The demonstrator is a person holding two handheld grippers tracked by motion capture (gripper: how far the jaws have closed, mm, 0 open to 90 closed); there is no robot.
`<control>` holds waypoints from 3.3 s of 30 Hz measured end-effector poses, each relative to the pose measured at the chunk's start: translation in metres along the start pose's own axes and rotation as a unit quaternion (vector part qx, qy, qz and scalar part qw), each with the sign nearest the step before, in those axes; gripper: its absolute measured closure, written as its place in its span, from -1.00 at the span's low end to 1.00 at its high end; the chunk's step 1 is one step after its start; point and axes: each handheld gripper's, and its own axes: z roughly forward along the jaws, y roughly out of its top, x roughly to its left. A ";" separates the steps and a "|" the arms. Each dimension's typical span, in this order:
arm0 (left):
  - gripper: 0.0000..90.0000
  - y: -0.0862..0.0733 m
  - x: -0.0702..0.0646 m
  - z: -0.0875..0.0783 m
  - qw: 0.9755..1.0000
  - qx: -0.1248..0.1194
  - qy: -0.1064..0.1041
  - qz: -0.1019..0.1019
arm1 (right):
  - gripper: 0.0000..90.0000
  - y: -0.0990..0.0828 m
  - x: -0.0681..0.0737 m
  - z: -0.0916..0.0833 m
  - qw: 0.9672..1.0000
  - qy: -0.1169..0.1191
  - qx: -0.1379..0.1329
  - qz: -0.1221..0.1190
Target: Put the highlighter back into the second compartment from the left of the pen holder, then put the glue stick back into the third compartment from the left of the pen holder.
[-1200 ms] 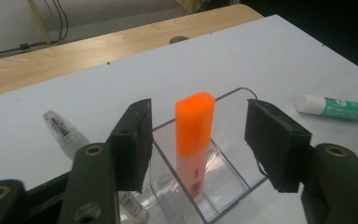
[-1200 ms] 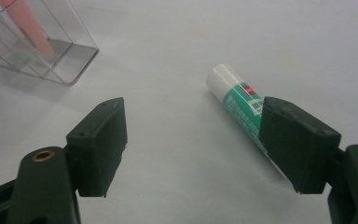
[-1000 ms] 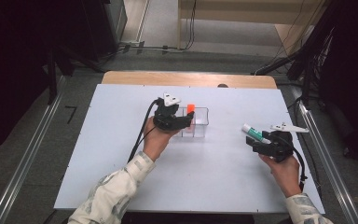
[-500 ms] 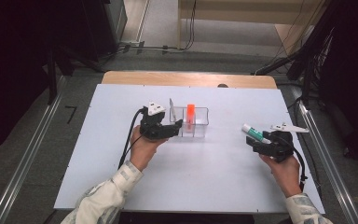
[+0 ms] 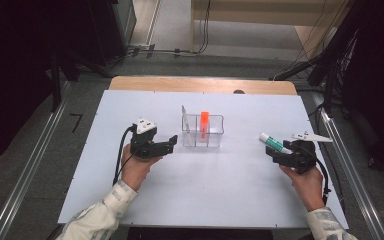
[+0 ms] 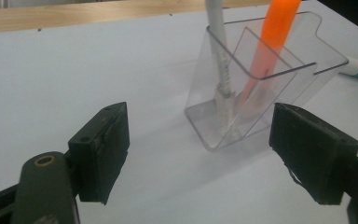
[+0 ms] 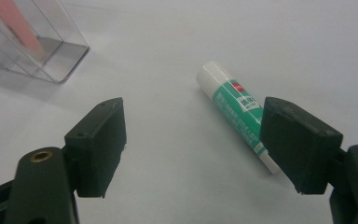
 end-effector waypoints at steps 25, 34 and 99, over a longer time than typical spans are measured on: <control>-0.61 -0.033 0.071 -0.041 0.995 -0.025 0.069 -0.072 | -0.65 -0.006 -0.024 -0.006 1.000 -0.019 -0.015 -0.003; -0.60 -0.039 0.075 -0.044 0.994 -0.022 0.074 -0.071 | -0.67 -0.006 -0.026 -0.004 1.000 -0.023 -0.014 -0.005; -0.60 -0.046 0.073 -0.037 0.995 -0.036 0.083 -0.041 | -0.58 0.017 -0.026 0.058 0.998 -0.045 0.006 -0.040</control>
